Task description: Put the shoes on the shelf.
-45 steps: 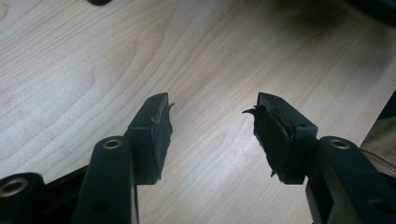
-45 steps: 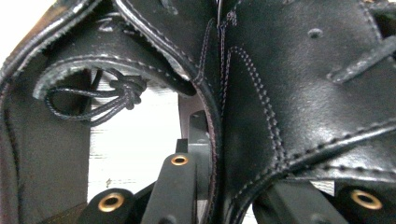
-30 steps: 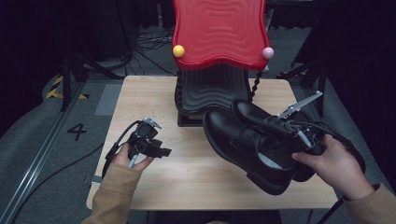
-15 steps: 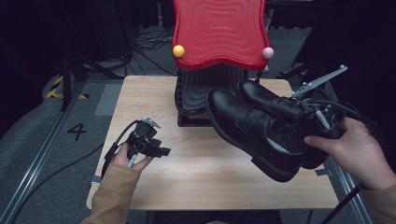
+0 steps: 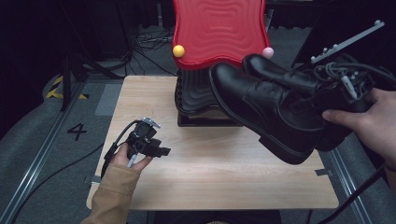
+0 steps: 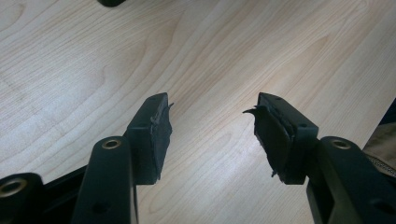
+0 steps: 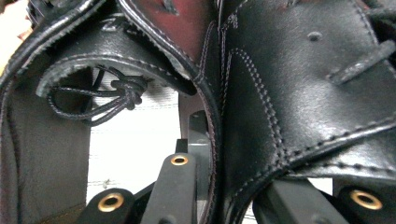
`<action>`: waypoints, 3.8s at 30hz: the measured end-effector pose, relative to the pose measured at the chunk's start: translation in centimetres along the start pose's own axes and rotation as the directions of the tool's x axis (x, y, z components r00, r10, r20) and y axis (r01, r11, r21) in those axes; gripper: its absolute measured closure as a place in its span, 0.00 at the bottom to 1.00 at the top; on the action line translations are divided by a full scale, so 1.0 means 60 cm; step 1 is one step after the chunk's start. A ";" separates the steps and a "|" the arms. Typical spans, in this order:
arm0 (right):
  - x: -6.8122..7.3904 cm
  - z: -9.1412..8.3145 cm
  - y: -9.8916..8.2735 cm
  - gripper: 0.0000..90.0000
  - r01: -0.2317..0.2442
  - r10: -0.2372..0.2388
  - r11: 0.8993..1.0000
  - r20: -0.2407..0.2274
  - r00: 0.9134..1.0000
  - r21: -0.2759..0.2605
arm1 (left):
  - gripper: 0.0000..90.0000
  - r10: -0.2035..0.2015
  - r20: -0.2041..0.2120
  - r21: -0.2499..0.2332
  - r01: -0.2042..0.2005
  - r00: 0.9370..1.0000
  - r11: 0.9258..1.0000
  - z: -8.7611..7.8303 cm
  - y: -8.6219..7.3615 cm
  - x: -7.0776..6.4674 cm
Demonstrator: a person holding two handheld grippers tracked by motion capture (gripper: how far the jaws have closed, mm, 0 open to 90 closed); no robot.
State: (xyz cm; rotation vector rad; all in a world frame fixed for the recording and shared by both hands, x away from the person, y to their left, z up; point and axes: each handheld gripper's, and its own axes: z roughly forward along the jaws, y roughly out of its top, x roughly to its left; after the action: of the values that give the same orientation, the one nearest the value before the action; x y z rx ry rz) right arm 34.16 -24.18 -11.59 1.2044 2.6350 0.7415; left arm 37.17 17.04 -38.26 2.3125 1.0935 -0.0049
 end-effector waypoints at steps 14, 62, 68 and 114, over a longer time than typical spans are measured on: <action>0.006 -0.029 0.113 0.91 0.004 -0.001 0.999 0.074 0.997 -0.035 | 0.51 -0.006 -0.005 0.000 0.006 1.000 1.000 -0.004 -0.008 0.004; -0.057 0.105 0.442 0.91 -0.253 0.309 0.946 0.324 0.894 -0.205 | 0.51 -0.041 0.012 -0.057 0.042 0.999 0.997 -0.031 -0.032 0.028; -0.050 0.116 0.441 0.89 -0.278 0.341 0.933 0.320 0.884 -0.227 | 0.51 -0.041 0.007 -0.059 0.042 0.999 0.997 -0.030 -0.031 0.026; -0.057 0.163 0.409 0.52 -0.356 0.397 0.908 0.187 0.898 -0.220 | 0.51 -0.027 0.014 -0.052 0.027 1.000 0.998 -0.025 -0.022 0.019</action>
State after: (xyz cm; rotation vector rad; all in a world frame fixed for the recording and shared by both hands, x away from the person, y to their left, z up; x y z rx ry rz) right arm 56.06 -9.41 -8.16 1.6595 2.1208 0.8221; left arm 36.64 19.30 -37.94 2.2480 1.1050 -0.0026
